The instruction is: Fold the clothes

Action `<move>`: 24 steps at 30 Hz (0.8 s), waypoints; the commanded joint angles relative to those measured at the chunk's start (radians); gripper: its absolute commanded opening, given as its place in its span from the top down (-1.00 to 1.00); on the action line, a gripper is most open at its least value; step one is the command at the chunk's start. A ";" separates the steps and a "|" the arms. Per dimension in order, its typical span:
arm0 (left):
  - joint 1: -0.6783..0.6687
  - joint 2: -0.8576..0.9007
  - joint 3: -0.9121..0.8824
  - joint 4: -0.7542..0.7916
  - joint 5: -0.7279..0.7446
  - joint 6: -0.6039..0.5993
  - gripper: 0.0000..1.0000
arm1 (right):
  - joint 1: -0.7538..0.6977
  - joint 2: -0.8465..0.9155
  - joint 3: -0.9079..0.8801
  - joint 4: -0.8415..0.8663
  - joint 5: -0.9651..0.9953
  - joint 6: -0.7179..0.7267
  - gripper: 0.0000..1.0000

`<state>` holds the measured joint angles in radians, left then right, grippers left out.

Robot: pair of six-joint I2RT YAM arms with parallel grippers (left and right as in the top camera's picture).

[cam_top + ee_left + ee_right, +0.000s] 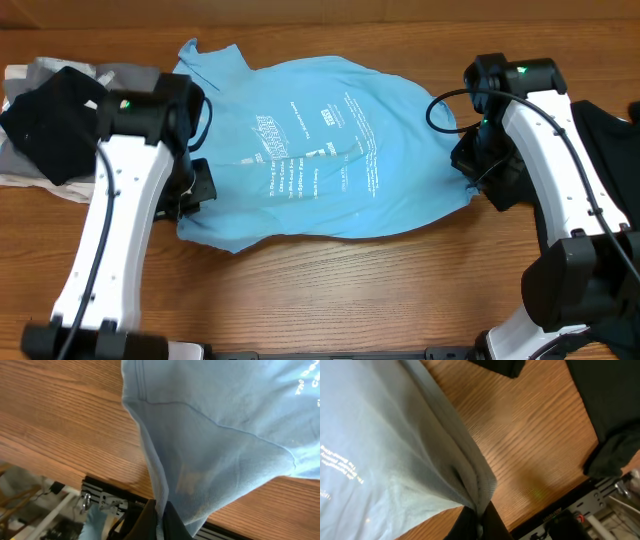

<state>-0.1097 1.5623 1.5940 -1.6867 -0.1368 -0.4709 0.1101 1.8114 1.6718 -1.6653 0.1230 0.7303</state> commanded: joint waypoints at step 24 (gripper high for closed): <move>-0.002 -0.224 -0.233 -0.003 0.224 0.003 0.92 | -0.003 -0.201 -0.253 0.040 0.037 0.109 0.93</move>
<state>-0.1097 1.3529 1.3796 -1.6871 0.0525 -0.4725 0.1093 1.6192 1.4265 -1.6337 0.1390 0.8268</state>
